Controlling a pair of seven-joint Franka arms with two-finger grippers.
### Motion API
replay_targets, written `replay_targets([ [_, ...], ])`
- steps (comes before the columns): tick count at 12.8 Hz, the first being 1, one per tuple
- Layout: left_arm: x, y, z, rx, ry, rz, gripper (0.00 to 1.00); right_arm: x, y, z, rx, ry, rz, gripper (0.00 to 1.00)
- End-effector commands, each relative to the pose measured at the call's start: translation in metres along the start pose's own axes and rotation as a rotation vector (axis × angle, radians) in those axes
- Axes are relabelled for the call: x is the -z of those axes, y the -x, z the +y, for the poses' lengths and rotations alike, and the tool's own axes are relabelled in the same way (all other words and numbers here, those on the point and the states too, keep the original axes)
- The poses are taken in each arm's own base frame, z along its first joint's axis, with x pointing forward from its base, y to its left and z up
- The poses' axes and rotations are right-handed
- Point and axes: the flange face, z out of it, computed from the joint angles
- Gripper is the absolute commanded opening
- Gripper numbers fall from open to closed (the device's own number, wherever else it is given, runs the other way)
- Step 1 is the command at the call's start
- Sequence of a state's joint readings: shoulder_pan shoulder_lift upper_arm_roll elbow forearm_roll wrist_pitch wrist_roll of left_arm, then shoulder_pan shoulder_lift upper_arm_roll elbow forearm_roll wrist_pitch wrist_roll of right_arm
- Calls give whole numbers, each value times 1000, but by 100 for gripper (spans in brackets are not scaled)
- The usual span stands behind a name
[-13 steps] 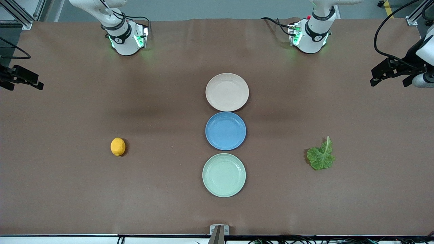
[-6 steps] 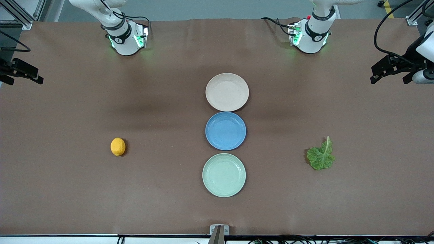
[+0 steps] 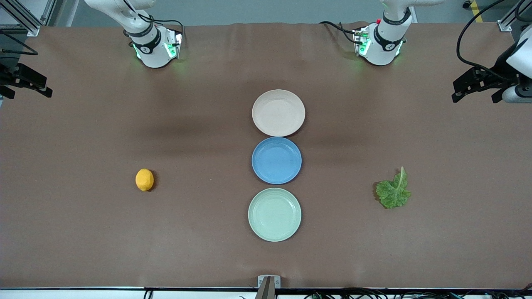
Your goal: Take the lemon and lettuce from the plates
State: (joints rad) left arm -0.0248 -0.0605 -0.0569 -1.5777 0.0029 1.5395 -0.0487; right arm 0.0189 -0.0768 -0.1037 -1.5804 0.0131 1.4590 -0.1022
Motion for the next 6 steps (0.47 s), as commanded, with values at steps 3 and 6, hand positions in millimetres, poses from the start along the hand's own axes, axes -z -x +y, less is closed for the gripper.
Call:
replay_targets([
  [3,3,6,11,7,5,2,100,1,11,2,9,13,5,100],
  [6,3,6,8,11,5,3,100,4,10,2,20,12,13,100],
])
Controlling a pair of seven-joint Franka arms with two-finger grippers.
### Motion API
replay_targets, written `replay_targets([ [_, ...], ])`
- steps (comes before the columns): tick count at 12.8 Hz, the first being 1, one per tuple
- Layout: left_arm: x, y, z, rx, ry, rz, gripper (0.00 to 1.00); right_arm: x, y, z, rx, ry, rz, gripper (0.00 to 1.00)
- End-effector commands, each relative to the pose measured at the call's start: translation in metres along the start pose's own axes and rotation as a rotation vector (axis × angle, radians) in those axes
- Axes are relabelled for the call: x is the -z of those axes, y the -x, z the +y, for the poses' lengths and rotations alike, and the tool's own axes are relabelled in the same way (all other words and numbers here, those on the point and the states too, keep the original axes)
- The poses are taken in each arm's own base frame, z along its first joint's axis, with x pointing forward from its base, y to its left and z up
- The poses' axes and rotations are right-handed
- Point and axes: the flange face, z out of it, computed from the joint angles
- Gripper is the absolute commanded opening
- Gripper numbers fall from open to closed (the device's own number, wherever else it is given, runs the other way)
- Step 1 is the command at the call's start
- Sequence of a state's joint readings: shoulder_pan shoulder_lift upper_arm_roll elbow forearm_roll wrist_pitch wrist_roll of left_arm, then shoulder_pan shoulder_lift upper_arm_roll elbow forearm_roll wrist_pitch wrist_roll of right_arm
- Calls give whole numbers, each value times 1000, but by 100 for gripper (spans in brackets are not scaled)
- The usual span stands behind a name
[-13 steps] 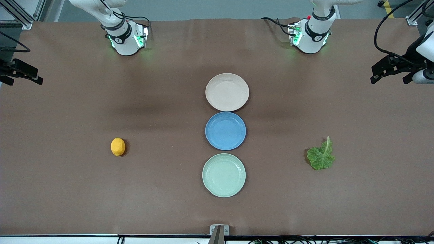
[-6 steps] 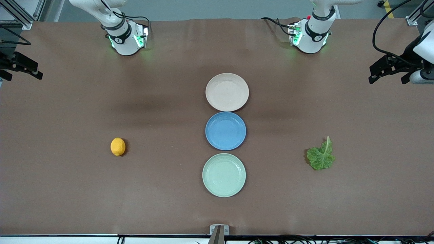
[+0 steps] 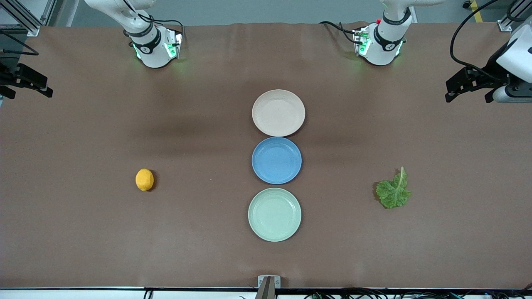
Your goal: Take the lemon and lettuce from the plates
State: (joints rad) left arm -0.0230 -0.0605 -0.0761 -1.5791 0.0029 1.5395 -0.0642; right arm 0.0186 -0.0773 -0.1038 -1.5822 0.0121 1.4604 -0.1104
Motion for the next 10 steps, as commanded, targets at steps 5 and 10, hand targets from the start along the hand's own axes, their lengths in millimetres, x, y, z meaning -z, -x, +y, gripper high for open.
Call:
replay_targets([
  [5,4,4,-1,12,7,6,100,12,14,-4,7,-1,-8,100],
  [10,3,1,0,9,7,5,100,13,14,-5,11,-1,-11,100],
])
